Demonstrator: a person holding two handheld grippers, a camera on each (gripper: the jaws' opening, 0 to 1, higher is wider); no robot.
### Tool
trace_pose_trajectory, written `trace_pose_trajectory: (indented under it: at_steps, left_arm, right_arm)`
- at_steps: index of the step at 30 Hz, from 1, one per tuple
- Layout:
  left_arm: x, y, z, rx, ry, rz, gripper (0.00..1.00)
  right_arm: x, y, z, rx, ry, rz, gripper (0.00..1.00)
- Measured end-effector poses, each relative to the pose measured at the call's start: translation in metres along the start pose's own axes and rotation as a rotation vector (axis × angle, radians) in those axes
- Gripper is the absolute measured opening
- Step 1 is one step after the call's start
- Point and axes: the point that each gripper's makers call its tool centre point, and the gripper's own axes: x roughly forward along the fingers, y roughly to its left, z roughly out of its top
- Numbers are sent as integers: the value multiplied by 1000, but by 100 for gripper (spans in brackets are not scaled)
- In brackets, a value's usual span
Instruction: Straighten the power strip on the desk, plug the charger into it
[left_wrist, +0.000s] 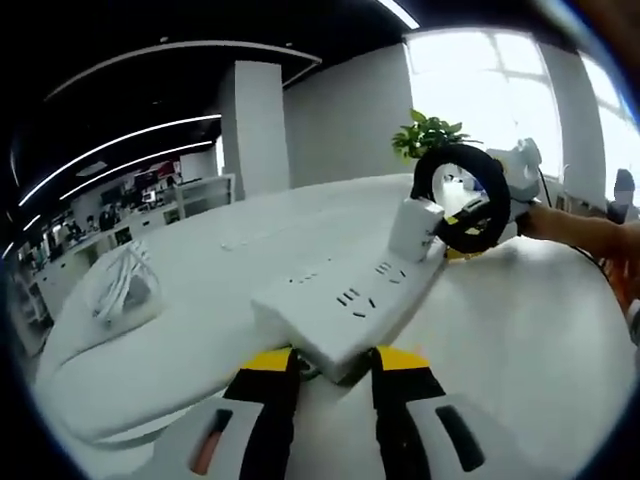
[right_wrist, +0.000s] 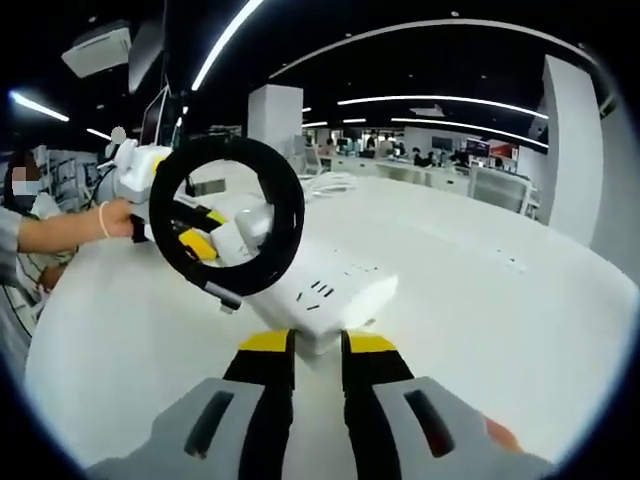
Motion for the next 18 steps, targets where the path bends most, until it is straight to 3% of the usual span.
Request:
trace_pose_trajectory:
  at_steps: [18]
  left_arm:
    - [7,1,4,22,-5,-41,28]
  right_arm:
    - [-9,-3,-1,-11,27,-36,8]
